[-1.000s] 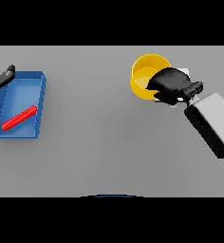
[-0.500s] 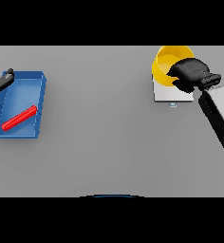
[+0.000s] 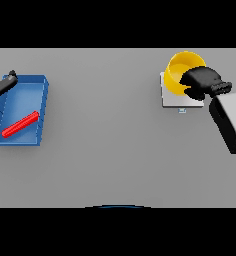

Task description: Pick up the red beaker and tilt it to pour out 1 green nut into yellow bowl. Pick up the yellow bowl and place it on the metallic measuring scale.

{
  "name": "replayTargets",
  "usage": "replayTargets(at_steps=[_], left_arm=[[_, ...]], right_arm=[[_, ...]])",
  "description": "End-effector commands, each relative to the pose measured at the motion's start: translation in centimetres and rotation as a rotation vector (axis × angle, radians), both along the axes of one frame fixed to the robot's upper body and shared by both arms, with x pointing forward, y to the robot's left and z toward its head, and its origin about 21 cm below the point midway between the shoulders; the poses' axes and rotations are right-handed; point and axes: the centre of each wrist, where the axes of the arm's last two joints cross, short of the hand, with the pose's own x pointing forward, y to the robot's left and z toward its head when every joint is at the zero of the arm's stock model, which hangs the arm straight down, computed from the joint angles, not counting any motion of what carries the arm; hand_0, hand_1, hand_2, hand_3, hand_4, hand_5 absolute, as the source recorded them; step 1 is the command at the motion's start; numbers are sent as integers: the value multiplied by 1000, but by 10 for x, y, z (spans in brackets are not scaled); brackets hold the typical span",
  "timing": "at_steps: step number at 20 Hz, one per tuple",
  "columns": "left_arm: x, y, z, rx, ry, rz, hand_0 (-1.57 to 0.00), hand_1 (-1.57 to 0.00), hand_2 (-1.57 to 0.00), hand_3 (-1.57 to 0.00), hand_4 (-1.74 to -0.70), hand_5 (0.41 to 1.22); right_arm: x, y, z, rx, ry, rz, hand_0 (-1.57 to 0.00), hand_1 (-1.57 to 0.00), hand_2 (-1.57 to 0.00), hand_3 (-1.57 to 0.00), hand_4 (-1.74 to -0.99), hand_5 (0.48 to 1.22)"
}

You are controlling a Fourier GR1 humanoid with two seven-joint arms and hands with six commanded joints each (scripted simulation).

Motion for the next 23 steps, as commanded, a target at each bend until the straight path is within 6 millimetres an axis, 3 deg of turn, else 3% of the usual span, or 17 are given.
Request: replayTargets(at_steps=[1,4,6,7,9,11,13,15,18,23], left_arm=[[0,0,2,-1,-4,-6,1,1,1,1,-849,799],[-2,2,1,-5,-8,-10,1,1,1,1,-844,783],[-1,-1,1,2,-3,-15,1,1,1,1,-838,779],[-3,-2,-1,-1,-3,-19,1,1,1,1,-836,775],[-1,1,0,-5,0,-9,1,1,1,1,-836,774],[-1,-1,0,-7,-3,-1,1,1,1,1,-835,768],[-3,2,-1,-18,-14,-7,1,1,1,1,-840,764],[-3,0,0,-11,-1,-11,1,1,1,1,-831,754],[1,-4,3,-13,-7,-10,1,1,1,1,-835,752],[-1,0,5,-6,-15,-8,1,1,1,1,-833,760]], right_arm=[[1,2,-3,-3,6,-5,-1571,-1571,-1382,-1402,-1741,1221],[1,-2,-4,2,19,-7,-1571,-1571,-1374,-1448,-1741,1221],[0,-5,-5,9,31,-12,-1565,-1496,-1437,-1249,-1741,1221],[2,-5,-3,2,33,-23,-1558,-1428,-1343,-1110,-1682,1221],[-1,-6,-6,15,44,-42,-1335,-1125,-1007,-816,-1592,1074],[-2,-6,-6,46,69,-48,-946,-811,-708,-576,-1535,965],[0,-5,-4,56,89,-68,-605,-556,-470,-391,-1496,890],[0,-8,-2,47,93,-63,-387,-380,-300,-258,-1476,847],[-1,-8,-4,26,103,-48,-198,-194,-153,-131,-1435,817],[-2,-4,-6,2,123,-61,-64,-63,-50,-42,-1390,779]])
